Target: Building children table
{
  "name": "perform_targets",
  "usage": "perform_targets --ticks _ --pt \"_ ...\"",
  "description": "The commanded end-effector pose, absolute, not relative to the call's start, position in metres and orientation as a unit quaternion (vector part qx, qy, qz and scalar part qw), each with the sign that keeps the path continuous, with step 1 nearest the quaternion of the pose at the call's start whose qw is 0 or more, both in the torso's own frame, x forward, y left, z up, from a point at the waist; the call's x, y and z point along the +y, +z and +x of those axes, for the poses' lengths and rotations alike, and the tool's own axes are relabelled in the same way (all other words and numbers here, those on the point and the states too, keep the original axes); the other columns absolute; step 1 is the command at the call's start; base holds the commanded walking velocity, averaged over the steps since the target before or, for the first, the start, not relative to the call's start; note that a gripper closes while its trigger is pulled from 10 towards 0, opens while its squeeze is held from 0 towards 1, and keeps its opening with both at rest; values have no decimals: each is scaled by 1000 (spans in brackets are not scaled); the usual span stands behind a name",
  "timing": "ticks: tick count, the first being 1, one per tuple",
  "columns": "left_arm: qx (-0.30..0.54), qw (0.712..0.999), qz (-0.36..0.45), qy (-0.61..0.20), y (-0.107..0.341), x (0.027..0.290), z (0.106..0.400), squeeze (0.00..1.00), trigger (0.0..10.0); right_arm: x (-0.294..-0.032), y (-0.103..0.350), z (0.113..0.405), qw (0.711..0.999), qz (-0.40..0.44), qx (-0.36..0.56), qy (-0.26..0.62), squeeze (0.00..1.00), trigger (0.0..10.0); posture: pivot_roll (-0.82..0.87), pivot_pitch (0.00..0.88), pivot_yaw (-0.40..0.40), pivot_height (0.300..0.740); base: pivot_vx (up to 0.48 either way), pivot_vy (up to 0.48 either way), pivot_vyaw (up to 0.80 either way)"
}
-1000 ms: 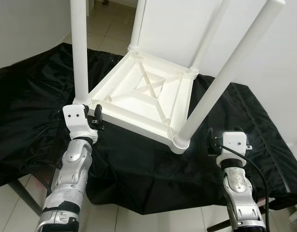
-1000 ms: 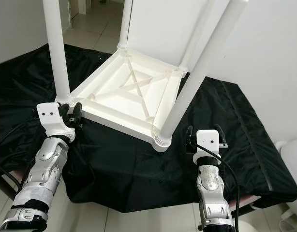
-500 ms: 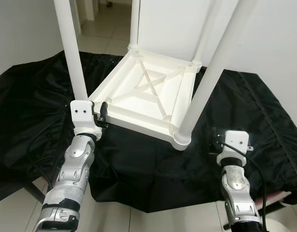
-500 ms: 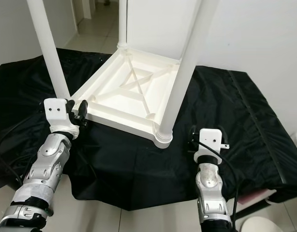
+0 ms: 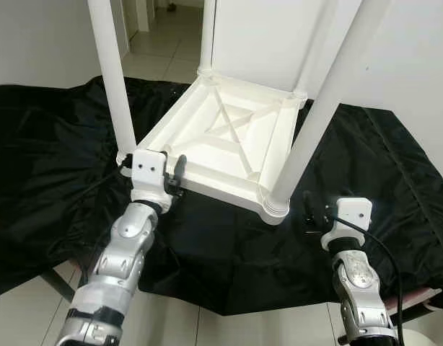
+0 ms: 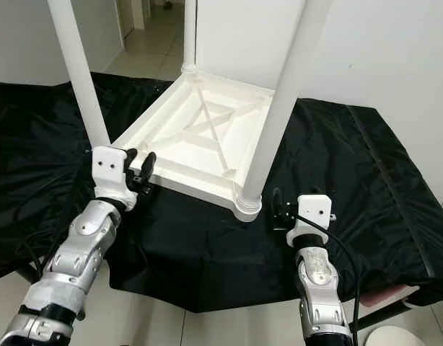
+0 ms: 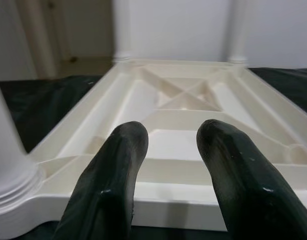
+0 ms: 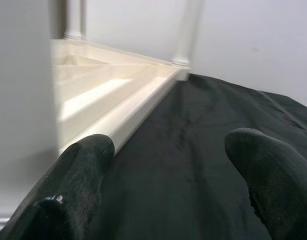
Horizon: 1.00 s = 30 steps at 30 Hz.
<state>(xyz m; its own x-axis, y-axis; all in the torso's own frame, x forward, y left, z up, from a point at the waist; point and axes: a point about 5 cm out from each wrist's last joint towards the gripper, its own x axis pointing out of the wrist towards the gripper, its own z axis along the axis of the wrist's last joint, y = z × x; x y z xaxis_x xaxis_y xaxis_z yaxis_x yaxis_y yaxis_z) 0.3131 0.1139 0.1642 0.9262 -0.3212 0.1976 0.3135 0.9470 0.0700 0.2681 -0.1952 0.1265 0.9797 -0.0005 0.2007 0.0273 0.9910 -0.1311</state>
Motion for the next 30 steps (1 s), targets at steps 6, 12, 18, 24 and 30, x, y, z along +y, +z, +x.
perform_targets --ticks 6,12,18,24,30 --pt "-92 898 37 -429 182 75 277 0 10000 -206 140 249 989 -41 -85 117 0 10000 34 4 -79 740 0 0 0" --pt "-83 856 51 -507 188 60 260 0 10000 -207 145 258 974 -49 -60 213 0 10000 20 2 -62 740 0 0 0" --pt "-95 819 113 -554 185 47 251 0 10000 -200 149 283 963 -62 -51 256 0 10000 19 0 -57 740 0 0 0" --pt "-105 808 118 -568 187 37 254 0 10000 -182 146 305 954 -20 -34 297 0 10000 22 0 -55 740 0 0 0" --pt "-110 821 107 -551 193 35 256 0 10000 -172 135 314 942 -12 -5 335 0 10000 39 0 -56 740 0 0 0"
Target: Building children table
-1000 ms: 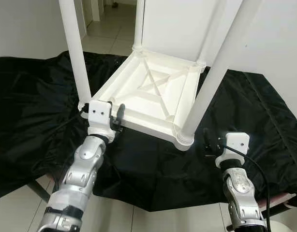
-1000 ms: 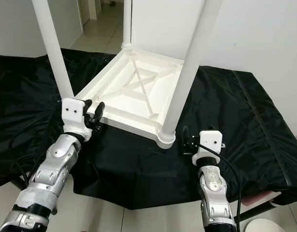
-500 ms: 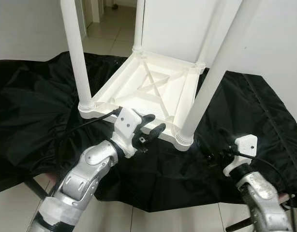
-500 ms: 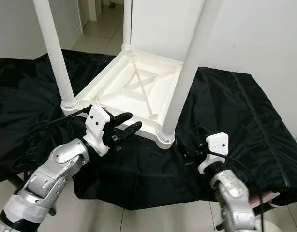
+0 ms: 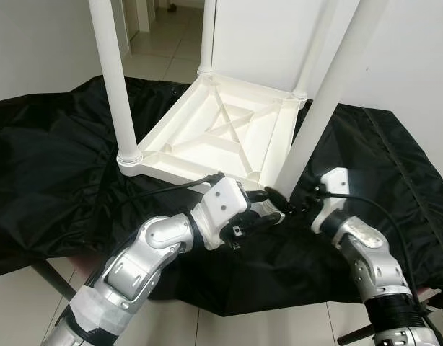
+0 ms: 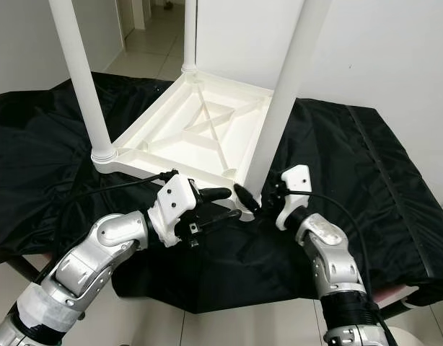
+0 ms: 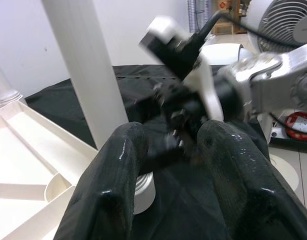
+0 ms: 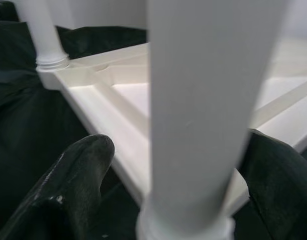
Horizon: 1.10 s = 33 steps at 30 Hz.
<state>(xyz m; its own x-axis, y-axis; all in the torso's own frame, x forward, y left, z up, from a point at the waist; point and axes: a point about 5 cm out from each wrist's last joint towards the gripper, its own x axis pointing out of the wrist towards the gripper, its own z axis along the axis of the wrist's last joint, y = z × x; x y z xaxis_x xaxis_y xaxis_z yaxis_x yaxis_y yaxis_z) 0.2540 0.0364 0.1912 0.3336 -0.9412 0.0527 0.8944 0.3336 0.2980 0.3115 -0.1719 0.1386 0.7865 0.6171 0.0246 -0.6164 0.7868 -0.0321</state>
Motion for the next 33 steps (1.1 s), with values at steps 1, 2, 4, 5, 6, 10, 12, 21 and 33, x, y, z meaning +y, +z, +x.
perform_targets --ticks 1,2,4,5,6,10,12,21,33 --pt "-111 821 106 -549 193 35 256 0 10000 -171 134 317 942 -13 -3 336 0 10000 39 0 -56 740 0 0 0" --pt "-110 823 103 -548 192 35 256 0 10000 -170 133 320 941 -9 0 337 0 10000 38 0 -50 740 0 0 0" --pt "-105 824 100 -548 190 35 256 0 10000 -167 132 325 941 -13 1 339 0 10000 39 0 -46 740 0 0 0" --pt "-105 824 100 -548 190 35 256 0 10000 -167 132 325 941 -13 1 339 0 10000 39 0 -46 740 0 0 0" --pt "-101 824 98 -548 188 35 256 0 10000 -164 131 328 940 -17 2 341 0 10000 39 0 -46 740 0 0 0" --pt "-91 822 97 -553 187 32 255 0 10000 -160 134 339 939 -14 2 345 0 8706 48 0 -43 740 0 0 0" --pt "-89 823 97 -553 188 31 254 0 10000 -160 134 341 939 -11 4 344 0 6078 48 0 -43 740 0 0 0" --pt "-75 831 98 -542 187 30 255 0 10000 -163 128 342 940 1 12 342 0 0 45 0 -51 740 0 0 0" --pt "-89 854 86 -505 187 39 263 0 10000 -158 135 320 958 35 -56 279 0 10000 15 0 -58 740 0 0 0"
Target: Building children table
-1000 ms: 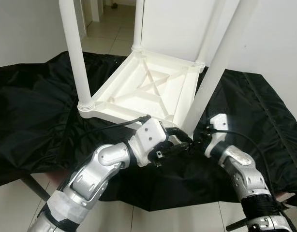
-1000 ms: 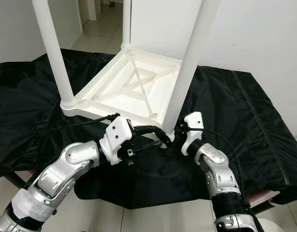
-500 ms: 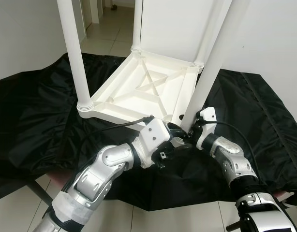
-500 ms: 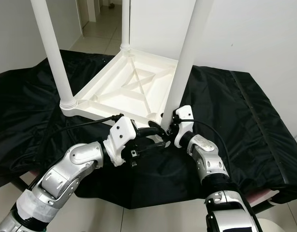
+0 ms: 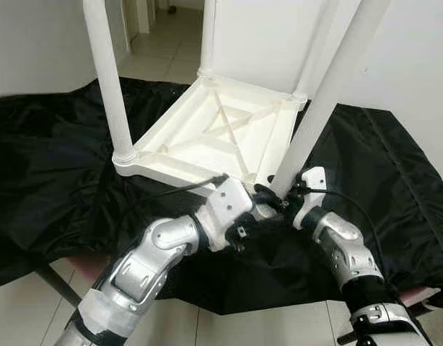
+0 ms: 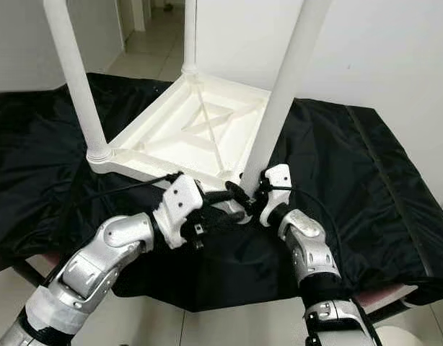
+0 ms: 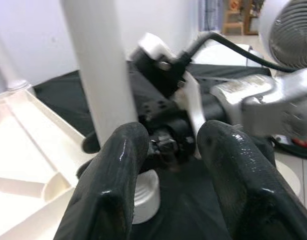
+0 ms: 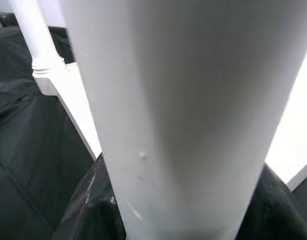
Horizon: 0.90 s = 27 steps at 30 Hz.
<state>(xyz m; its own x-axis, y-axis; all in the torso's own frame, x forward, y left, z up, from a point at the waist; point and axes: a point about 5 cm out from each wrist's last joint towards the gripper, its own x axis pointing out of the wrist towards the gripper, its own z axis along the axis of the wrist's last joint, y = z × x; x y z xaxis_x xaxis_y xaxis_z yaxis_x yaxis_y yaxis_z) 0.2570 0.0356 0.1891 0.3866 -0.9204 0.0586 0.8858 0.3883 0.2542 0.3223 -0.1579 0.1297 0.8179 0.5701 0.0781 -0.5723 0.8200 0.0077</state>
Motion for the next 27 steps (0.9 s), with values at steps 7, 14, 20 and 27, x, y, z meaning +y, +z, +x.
perform_targets --ticks 7,14,20,27 --pt "-66 856 89 -506 176 48 264 0 10000 -151 143 306 979 27 -97 180 0 10000 8 2 -60 740 0 0 0" --pt "-45 855 90 -508 164 56 259 0 10000 -145 136 286 994 64 -84 21 0 10000 8 4 -59 740 0 0 0" --pt "-41 859 96 -502 162 63 261 0 10000 -136 128 275 994 60 -65 -57 0 10000 10 0 -51 740 0 0 0" --pt "-40 859 100 -500 162 66 262 0 10000 -130 127 271 994 75 -46 -63 184 10000 14 0 -42 740 0 0 0"
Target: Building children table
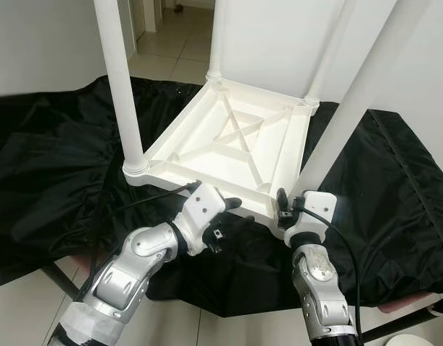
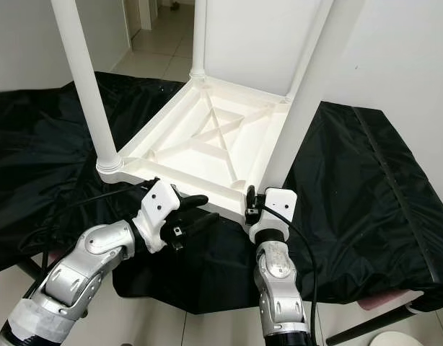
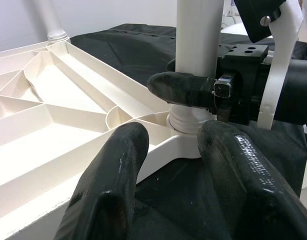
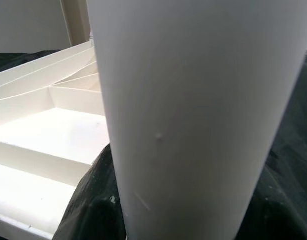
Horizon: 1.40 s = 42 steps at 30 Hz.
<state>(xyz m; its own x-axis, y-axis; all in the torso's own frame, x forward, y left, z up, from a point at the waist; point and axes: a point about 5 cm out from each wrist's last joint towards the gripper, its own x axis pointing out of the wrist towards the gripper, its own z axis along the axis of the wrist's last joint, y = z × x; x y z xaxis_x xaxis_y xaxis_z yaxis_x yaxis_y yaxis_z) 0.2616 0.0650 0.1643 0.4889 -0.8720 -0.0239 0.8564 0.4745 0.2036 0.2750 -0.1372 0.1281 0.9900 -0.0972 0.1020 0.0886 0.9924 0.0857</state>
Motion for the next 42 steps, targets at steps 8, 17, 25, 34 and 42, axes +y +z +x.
perform_targets --ticks 8,17,25,34,42 --pt "-42 855 107 -505 165 67 266 0 10000 -152 133 273 996 51 -72 0 1000 10000 9 0 -38 740 0 0 0" --pt "-43 856 104 -505 163 66 264 0 10000 -178 133 275 984 -15 -55 171 0 10000 13 0 -39 740 0 0 0" --pt "-49 859 109 -497 166 68 270 0 10000 -186 132 290 957 -69 -24 279 0 10000 23 0 -43 740 0 0 0" --pt "-51 858 108 -500 167 66 267 0 10000 -187 134 316 939 -115 -4 324 0 10000 37 0 -34 740 0 0 0" --pt "-51 859 108 -498 169 67 267 0 10000 -182 125 319 908 -138 36 394 0 0 46 0 -37 740 0 0 0"
